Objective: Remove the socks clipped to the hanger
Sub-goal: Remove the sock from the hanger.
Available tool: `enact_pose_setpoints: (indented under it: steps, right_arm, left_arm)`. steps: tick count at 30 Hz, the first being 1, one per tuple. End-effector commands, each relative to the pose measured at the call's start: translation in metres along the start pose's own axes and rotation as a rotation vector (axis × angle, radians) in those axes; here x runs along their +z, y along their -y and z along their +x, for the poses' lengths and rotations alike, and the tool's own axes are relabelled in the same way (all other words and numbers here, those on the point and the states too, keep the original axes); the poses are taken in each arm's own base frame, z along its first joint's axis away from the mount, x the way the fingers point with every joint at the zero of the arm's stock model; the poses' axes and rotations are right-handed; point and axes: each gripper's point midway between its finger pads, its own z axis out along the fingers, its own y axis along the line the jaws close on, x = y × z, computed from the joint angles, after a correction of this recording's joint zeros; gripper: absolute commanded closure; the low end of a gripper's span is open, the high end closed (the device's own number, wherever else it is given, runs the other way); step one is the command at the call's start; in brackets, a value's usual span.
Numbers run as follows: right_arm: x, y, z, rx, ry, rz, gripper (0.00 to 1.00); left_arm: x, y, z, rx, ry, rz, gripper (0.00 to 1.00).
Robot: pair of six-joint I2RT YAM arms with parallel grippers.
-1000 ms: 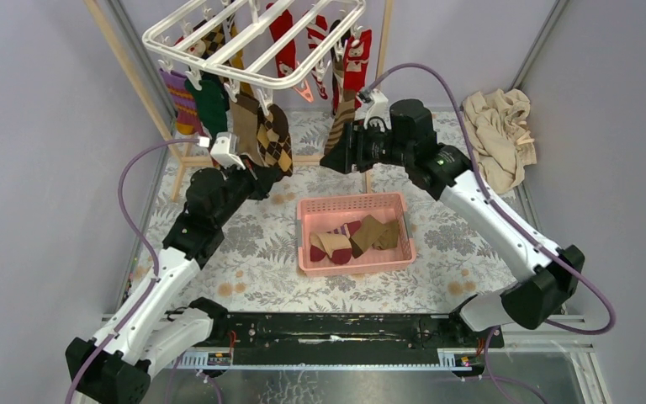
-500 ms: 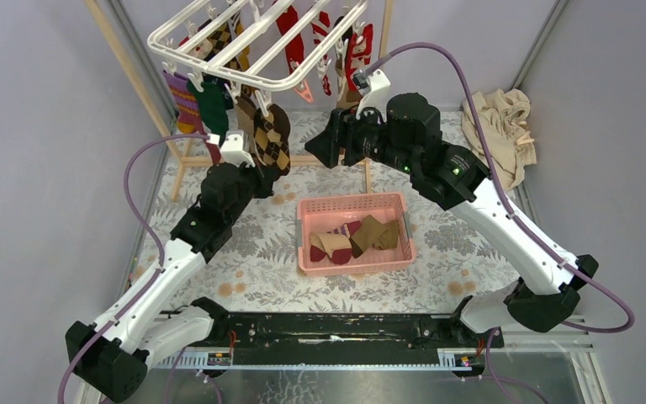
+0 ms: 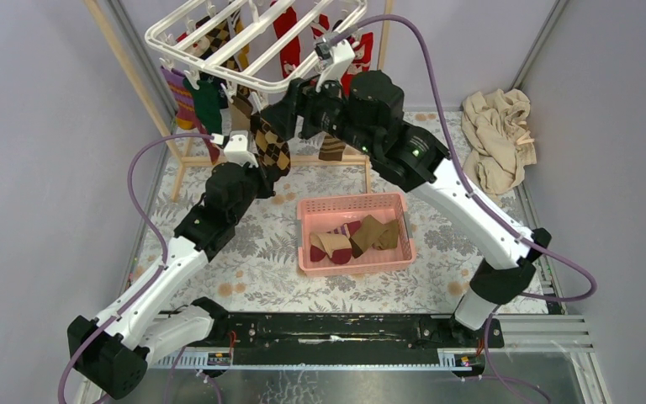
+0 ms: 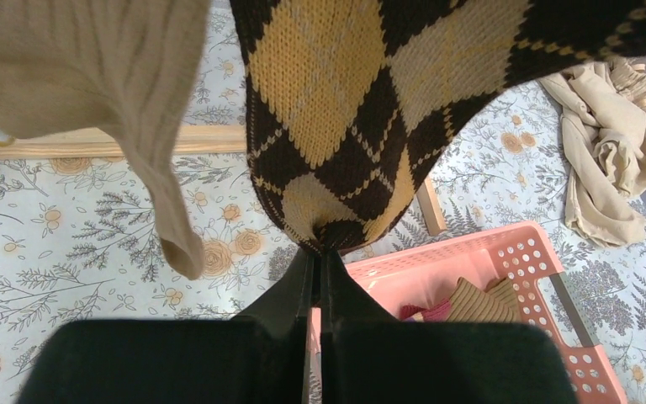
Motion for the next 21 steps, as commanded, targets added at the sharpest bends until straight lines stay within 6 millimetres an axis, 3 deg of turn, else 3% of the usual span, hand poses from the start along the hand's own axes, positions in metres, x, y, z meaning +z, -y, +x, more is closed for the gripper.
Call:
enact_pose_setpoints:
  steps: [1,21]
  right_arm:
    - [0.006,-0.011,-0.036,-0.034,0.104,-0.001,0.34]
    - [0.042,0.008,-0.021,-0.088,0.145,0.133,0.34]
  left_arm:
    - [0.001,-0.002,-0.002,0.024,0.010,-0.018,1.00]
    - [0.000,0.003,-0.002,0.027,0.006,0.003,1.00]
